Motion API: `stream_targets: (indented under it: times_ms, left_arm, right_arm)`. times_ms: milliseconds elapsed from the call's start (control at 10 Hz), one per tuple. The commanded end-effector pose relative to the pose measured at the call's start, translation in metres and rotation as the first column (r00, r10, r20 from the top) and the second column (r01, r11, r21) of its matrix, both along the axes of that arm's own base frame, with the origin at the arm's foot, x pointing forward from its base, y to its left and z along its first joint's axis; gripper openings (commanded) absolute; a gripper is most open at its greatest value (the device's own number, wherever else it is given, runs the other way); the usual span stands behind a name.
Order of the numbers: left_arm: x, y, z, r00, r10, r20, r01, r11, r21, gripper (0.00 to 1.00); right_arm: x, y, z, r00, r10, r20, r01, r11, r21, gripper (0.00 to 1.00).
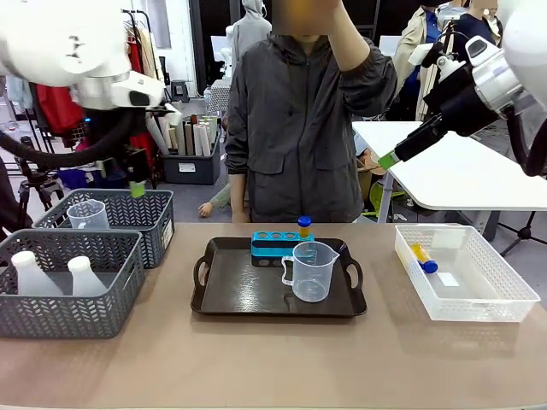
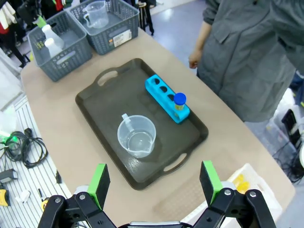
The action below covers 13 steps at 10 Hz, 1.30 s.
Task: Prepare the laboratory tools.
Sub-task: Pick up one Small flask and place it on the Handle tray.
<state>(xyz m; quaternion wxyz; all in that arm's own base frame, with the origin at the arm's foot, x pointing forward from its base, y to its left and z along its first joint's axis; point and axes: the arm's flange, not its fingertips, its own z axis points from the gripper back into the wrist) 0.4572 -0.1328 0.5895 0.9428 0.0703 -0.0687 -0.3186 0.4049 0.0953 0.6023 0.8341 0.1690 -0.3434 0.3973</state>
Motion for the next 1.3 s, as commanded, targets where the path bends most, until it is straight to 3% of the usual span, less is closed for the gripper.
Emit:
stream_targets:
  times_ms: [0, 300, 400, 800, 1000, 1100, 1200]
  left_arm:
    - [-0.017, 0.026, -0.006, 0.997, 0.077, 0.003, -0.076, 0.997, -0.025, 1.0]
    - [-0.024, 0.062, -0.024, 0.968, 0.252, 0.003, -0.251, 0.967, -0.031, 1.0]
    - [-0.018, 0.051, -0.008, 0.99, 0.141, -0.012, -0.142, 0.99, -0.018, 1.0]
    - [-0.018, 0.051, -0.008, 0.99, 0.141, -0.012, -0.142, 0.99, -0.018, 1.0]
    - [-0.014, 0.055, -0.02, 0.986, 0.169, -0.001, -0.169, 0.986, 0.008, 1.0]
    - [-0.011, 0.071, -0.035, 0.976, 0.212, -0.047, -0.212, 0.977, 0.002, 1.0]
    - [-0.008, 0.084, -0.047, 0.964, 0.261, -0.046, -0.26, 0.965, 0.022, 1.0]
  right_arm:
    - [0.001, 0.0, 0.0, 1.0, 0.009, -0.001, -0.009, 1.0, 0.029, 1.0]
    - [0.001, 0.0, 0.0, 1.0, 0.009, -0.001, -0.009, 1.0, 0.029, 1.0]
    - [0.001, 0.0, 0.0, 1.0, 0.009, -0.001, -0.009, 1.0, 0.029, 1.0]
    - [0.001, 0.0, 0.0, 1.0, 0.009, -0.001, -0.009, 1.0, 0.029, 1.0]
    - [0.001, 0.0, 0.0, 1.0, 0.009, -0.001, -0.009, 1.0, 0.029, 1.0]
    - [0.001, 0.0, 0.0, 1.0, 0.009, -0.001, -0.009, 1.0, 0.029, 1.0]
    - [0.001, 0.0, 0.0, 1.0, 0.009, -0.001, -0.009, 1.0, 0.029, 1.0]
